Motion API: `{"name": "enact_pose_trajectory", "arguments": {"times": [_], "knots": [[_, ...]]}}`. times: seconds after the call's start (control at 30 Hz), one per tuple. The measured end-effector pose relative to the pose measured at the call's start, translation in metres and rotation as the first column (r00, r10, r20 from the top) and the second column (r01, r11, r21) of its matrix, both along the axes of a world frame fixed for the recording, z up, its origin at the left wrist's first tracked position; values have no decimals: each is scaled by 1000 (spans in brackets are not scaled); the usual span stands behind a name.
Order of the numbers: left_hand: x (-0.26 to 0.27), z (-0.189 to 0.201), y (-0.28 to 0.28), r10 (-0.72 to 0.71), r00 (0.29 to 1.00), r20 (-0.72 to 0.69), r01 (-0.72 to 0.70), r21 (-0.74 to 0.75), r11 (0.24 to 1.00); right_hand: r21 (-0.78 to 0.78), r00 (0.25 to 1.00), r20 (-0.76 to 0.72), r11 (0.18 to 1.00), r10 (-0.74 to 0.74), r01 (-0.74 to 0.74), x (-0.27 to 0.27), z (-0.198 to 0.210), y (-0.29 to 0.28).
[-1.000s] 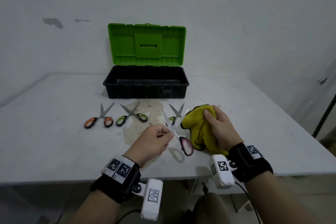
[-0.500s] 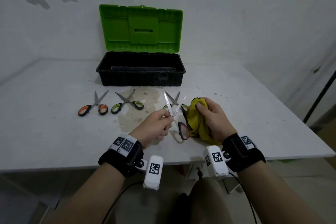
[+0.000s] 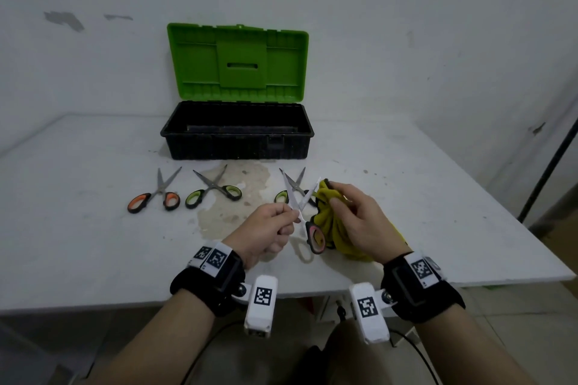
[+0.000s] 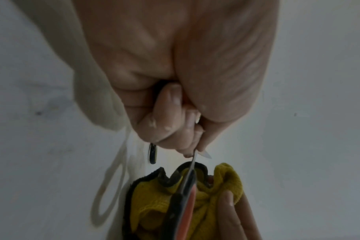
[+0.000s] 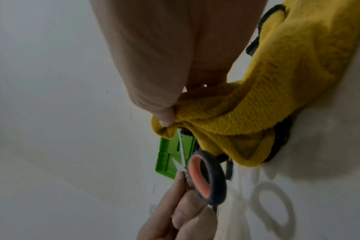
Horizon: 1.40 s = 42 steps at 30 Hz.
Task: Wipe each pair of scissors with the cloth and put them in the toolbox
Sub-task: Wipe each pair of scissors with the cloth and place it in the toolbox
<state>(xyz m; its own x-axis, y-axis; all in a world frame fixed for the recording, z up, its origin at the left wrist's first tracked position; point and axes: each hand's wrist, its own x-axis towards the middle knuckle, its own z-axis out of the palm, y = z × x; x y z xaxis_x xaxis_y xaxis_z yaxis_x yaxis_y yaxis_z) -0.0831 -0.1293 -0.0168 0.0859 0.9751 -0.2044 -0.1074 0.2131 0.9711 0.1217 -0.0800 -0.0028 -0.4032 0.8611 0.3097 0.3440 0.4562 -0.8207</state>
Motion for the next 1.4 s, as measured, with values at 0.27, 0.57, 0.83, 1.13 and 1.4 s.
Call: {"name": "enact_pose_trajectory", "arguments": {"times": [0.27, 0.57, 0.83, 1.13, 1.4], "knots": [[0, -3, 4, 32, 997, -65, -30, 42, 999, 216, 996, 87, 976, -20, 1, -1, 1, -7], [3, -4, 5, 23, 993, -115, -17, 50, 999, 489, 977, 211, 865, 8, -113, -14, -8, -3], [3, 0, 3, 7, 976, -219, 17, 111, 994, 532, 952, 299, 839, -64, -111, -22, -5, -1], [-2, 0, 4, 10, 973, -232, 14, 100, 995, 508, 949, 2, 818, -316, 271, -1, 11, 21], [5, 7, 7, -12, 973, -232, 44, 133, 990, 556, 966, 239, 829, -97, -54, -16, -5, -9]]}}
